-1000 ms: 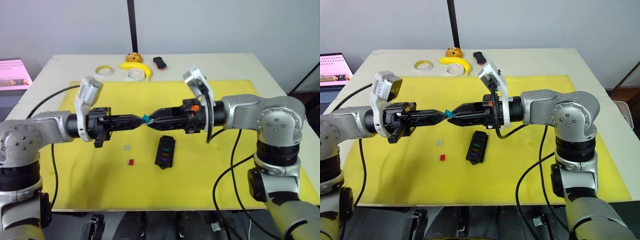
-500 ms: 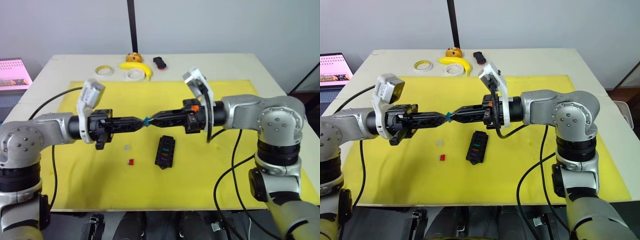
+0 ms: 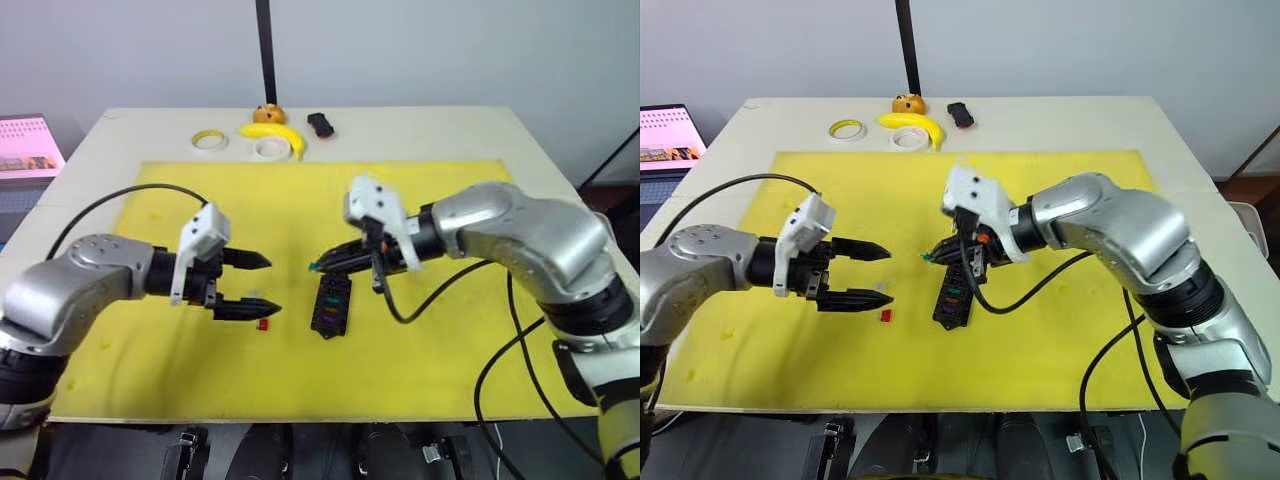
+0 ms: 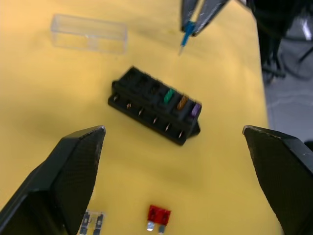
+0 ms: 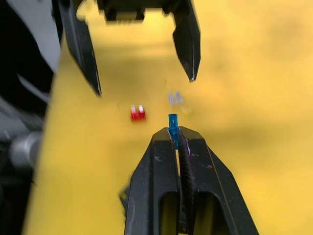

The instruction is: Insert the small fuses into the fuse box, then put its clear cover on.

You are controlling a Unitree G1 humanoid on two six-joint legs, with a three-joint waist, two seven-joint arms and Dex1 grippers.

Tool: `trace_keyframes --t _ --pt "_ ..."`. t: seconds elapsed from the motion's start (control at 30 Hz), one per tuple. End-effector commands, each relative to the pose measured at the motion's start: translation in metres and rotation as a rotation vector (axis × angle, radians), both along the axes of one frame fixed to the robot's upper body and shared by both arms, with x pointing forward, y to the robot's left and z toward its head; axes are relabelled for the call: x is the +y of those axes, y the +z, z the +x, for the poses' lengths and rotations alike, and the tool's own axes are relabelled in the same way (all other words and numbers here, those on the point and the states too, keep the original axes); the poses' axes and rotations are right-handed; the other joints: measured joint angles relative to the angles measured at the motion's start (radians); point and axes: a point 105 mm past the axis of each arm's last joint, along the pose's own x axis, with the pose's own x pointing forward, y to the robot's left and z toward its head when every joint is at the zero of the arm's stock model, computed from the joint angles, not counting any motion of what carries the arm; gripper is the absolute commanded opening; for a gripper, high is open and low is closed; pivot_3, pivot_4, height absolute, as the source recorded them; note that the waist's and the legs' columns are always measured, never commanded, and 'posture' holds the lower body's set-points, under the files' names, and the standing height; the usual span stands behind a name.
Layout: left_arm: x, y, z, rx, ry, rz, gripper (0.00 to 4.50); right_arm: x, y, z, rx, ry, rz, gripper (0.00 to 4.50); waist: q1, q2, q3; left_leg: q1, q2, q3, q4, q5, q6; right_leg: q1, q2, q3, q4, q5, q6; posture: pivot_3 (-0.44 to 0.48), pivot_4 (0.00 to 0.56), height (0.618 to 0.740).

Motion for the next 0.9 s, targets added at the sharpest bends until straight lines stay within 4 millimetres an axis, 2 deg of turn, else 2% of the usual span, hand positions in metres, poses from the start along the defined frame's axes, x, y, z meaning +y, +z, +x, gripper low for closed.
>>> trace_keyframes --t 0.03,0.13,0.37,0.67,0.9 --pt "-0.006 -0.009 0.004 -0.108 -0.034 0.052 4.46 0.001 -0.006 0.008 -0.093 0.026 -0.074 0.00 0.000 0.000 0.000 0.000 0.000 0.000 0.000 0.000 0.000 0.000 0.000 0.000 0.000 0.000 0.000 0.000 0.150 0.740" --pt "-0.009 -0.019 0.003 -0.145 -0.072 0.086 4.46 -0.001 -0.016 0.016 -0.128 0.022 -0.138 0.00 0.001 0.000 0.000 0.000 0.000 0.000 0.000 0.000 0.000 0.000 0.000 0.000 0.000 0.000 0.000 0.000 0.150 0.740" --pt "-0.015 -0.025 0.002 -0.178 -0.108 0.084 4.46 -0.008 -0.028 0.021 -0.132 0.011 -0.211 0.00 0.001 0.000 0.000 -0.001 0.000 -0.001 0.000 0.000 0.000 0.000 0.000 -0.001 0.000 0.000 0.000 0.000 0.150 0.740" --pt "-0.024 -0.026 0.005 -0.220 -0.147 0.058 4.46 -0.015 -0.032 0.021 -0.094 -0.031 -0.241 0.00 0.002 0.000 0.000 -0.001 0.000 -0.001 0.000 0.000 0.000 0.000 0.000 -0.001 0.000 0.000 0.000 0.000 0.150 0.740" --pt "-0.033 -0.037 0.007 -0.231 -0.218 0.072 4.46 -0.016 -0.034 0.020 -0.061 -0.052 -0.251 0.00 0.002 0.000 0.000 0.000 0.000 -0.001 0.001 0.000 0.000 0.001 0.000 -0.001 0.000 0.000 0.000 0.000 0.150 0.740"
